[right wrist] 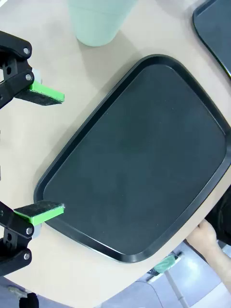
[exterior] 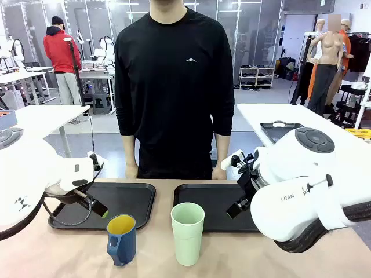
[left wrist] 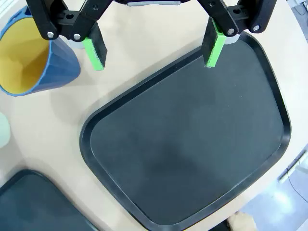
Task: Sort and store the cups by type.
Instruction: Pick up the Reusable plastic cup.
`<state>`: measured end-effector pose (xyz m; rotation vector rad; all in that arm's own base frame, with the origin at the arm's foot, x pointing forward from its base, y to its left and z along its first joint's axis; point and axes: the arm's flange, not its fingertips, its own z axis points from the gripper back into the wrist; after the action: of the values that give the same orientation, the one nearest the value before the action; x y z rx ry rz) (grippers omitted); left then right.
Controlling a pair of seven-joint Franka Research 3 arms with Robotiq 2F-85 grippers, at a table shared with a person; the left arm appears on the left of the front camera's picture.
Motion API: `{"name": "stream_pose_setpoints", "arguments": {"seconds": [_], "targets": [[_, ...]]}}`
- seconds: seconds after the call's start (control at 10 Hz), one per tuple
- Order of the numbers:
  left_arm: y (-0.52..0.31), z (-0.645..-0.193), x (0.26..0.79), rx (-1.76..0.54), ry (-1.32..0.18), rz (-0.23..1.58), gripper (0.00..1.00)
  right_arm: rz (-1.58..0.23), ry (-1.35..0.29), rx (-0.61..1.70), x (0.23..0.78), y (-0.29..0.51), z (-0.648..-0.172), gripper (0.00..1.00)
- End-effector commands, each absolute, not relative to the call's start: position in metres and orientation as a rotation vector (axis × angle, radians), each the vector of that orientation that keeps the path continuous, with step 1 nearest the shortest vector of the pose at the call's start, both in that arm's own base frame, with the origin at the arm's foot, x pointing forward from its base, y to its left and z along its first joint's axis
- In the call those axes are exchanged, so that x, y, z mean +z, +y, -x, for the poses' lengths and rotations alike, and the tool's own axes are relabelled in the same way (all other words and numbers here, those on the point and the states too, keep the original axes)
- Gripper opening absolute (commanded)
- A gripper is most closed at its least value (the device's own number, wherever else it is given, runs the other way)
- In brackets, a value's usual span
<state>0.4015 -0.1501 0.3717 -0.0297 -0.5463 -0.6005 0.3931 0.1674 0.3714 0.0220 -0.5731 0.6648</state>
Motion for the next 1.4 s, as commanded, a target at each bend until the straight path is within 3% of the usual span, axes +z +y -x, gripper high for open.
{"name": "stream_pose_setpoints", "arguments": {"seconds": [0.0,1.3], "targets": [[-0.1503,-0.4014,0.3717,-0.601,-0.546,0.03,1.0,-0.022,-0.573,0.665,0.3714,0.1674,-0.3931,1.0],[-0.1503,-0.4014,0.3717,-0.601,-0.546,0.03,1.0,-0.022,-0.573,0.665,0.3714,0.1674,-0.3931,1.0]]}}
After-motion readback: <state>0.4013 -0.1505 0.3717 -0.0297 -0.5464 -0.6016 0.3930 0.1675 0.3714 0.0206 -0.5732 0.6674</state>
